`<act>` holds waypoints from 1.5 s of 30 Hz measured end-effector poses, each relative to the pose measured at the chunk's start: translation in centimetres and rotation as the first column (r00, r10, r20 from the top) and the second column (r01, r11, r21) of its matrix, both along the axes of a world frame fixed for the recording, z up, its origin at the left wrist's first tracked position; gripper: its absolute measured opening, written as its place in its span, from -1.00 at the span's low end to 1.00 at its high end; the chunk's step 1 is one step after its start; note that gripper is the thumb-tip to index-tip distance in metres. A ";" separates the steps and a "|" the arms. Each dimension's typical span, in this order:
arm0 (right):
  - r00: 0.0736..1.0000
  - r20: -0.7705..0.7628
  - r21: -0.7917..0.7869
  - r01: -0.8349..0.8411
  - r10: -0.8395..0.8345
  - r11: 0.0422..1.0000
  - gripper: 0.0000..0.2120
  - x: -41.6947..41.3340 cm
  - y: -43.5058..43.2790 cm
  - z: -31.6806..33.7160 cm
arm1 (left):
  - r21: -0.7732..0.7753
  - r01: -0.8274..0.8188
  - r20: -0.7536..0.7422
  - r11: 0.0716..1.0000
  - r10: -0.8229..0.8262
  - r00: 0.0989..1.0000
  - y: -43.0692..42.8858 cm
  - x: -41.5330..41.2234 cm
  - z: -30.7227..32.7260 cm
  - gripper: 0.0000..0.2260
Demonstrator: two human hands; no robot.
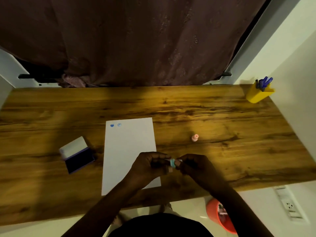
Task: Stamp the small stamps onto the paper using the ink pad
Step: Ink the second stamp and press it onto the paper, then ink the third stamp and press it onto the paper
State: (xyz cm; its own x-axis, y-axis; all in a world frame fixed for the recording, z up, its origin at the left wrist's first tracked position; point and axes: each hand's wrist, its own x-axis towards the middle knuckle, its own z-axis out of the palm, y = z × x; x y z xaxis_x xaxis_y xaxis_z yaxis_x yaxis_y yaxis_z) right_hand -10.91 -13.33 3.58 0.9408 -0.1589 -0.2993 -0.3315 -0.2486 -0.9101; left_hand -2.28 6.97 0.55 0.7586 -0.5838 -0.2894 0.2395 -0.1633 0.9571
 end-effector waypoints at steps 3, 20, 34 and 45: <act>0.999 0.013 -0.303 0.043 -0.041 0.952 -0.90 -0.4 -3.1 -0.7 | 0.062 -0.025 -0.051 0.998 0.028 0.998 -1.3 -0.3 -0.3 -0.60; 0.985 -0.094 -0.754 -0.167 0.146 0.635 -0.71 1.5 -6.6 -6.4 | 0.155 -0.259 -0.088 0.953 0.274 0.958 -1.2 0.2 -1.5 -0.86; 0.989 -0.136 -0.779 -0.143 0.058 0.611 -0.70 9.1 -9.9 -4.3 | 0.084 -0.311 -0.101 0.947 0.318 0.943 -1.7 0.5 -1.6 -0.86; 0.985 -0.173 0.073 0.001 0.012 0.997 -0.71 10.4 0.9 1.3 | -0.163 -0.434 -0.169 0.886 0.409 0.897 -0.1 2.1 0.5 -0.70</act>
